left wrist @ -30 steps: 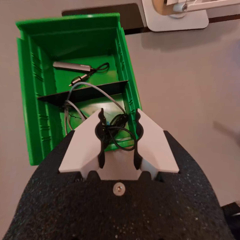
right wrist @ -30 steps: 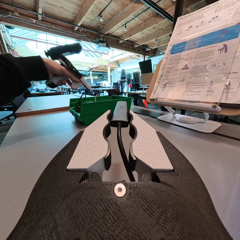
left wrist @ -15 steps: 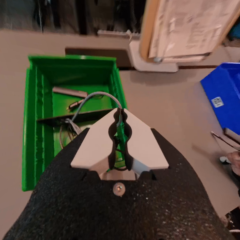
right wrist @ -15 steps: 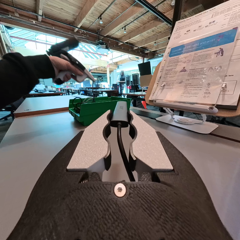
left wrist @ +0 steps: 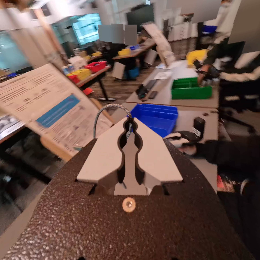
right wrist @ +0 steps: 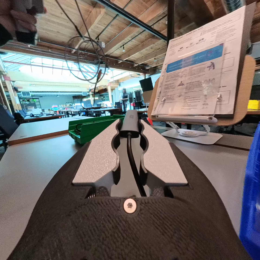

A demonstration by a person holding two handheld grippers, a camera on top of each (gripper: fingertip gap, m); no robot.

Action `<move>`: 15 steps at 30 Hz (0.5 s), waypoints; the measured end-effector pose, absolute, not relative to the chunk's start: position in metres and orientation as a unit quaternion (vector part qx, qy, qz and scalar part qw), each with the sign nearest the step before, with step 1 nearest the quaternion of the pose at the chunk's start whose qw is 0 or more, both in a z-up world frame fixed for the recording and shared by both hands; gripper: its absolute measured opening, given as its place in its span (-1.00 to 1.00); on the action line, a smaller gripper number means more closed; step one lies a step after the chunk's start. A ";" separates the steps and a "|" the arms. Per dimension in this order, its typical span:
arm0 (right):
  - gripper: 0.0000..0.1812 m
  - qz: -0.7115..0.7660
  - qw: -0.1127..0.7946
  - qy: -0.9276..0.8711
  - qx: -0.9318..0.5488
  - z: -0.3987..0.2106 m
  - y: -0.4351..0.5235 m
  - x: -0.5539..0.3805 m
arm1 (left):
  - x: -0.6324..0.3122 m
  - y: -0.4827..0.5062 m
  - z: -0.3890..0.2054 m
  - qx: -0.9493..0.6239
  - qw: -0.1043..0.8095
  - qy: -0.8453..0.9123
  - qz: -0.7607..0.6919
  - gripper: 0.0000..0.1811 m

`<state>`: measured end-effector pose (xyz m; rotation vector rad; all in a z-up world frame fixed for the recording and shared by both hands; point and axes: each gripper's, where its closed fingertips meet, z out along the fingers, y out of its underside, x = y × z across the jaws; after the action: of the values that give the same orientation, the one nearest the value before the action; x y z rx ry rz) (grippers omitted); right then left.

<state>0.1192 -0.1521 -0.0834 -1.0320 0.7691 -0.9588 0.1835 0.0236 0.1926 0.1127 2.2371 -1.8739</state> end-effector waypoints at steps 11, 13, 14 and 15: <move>-0.76 -0.452 0.698 0.365 -0.418 -0.079 -0.178 0.108 | 0.142 -0.006 0.008 0.139 0.019 0.863 -0.485 -1.00; -0.76 -0.452 0.696 0.365 -0.422 -0.080 -0.177 0.109 | 0.150 -0.001 -0.019 0.108 0.009 0.877 -0.469 -0.99; -0.76 -0.454 0.694 0.364 -0.423 -0.080 -0.177 0.109 | 0.152 0.002 -0.029 0.098 0.005 0.880 -0.465 -0.99; -0.76 -0.455 0.693 0.364 -0.425 -0.080 -0.176 0.109 | 0.156 0.005 -0.039 0.087 0.002 0.884 -0.460 -1.00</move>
<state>0.1091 -0.1763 -0.0799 -0.9504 0.8121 -1.0163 0.1558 0.0051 -0.0387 0.2737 2.7727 -1.4428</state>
